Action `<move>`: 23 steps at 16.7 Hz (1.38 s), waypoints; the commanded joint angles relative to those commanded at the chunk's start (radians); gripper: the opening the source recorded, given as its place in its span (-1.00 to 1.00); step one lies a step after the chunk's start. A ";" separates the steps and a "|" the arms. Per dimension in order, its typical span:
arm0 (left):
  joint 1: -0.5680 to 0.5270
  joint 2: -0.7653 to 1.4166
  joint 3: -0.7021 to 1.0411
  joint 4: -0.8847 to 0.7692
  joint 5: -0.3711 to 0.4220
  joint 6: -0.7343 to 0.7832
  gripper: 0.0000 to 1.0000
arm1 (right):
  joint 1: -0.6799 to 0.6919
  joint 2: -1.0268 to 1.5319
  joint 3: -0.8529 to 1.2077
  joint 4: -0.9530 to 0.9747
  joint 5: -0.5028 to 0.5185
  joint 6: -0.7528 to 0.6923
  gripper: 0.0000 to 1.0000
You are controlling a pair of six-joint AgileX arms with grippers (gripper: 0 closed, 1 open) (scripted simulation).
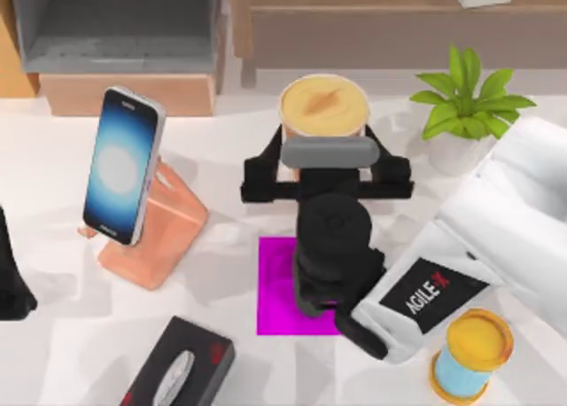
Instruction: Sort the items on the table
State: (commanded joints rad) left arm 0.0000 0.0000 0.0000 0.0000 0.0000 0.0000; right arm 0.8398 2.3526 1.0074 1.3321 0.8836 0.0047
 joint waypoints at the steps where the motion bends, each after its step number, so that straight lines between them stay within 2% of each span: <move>1: 0.000 0.000 0.000 0.000 0.000 0.000 1.00 | 0.003 -0.002 0.002 -0.002 0.003 0.000 1.00; 4: 0.000 0.000 0.000 0.000 0.000 0.000 1.00 | 0.003 -0.002 0.002 -0.002 0.003 0.000 1.00; 17: 0.000 0.000 0.000 0.000 0.000 0.000 1.00 | 0.003 -0.002 0.002 -0.002 0.003 0.000 -0.96; 23: 0.000 0.000 0.000 0.000 0.000 0.000 1.00 | 0.003 -0.002 0.002 -0.002 0.003 0.000 -1.00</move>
State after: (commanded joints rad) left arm 0.0000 0.0000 0.0000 0.0000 0.0000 0.0000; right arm 0.8432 2.3511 1.0091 1.3297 0.8864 0.0050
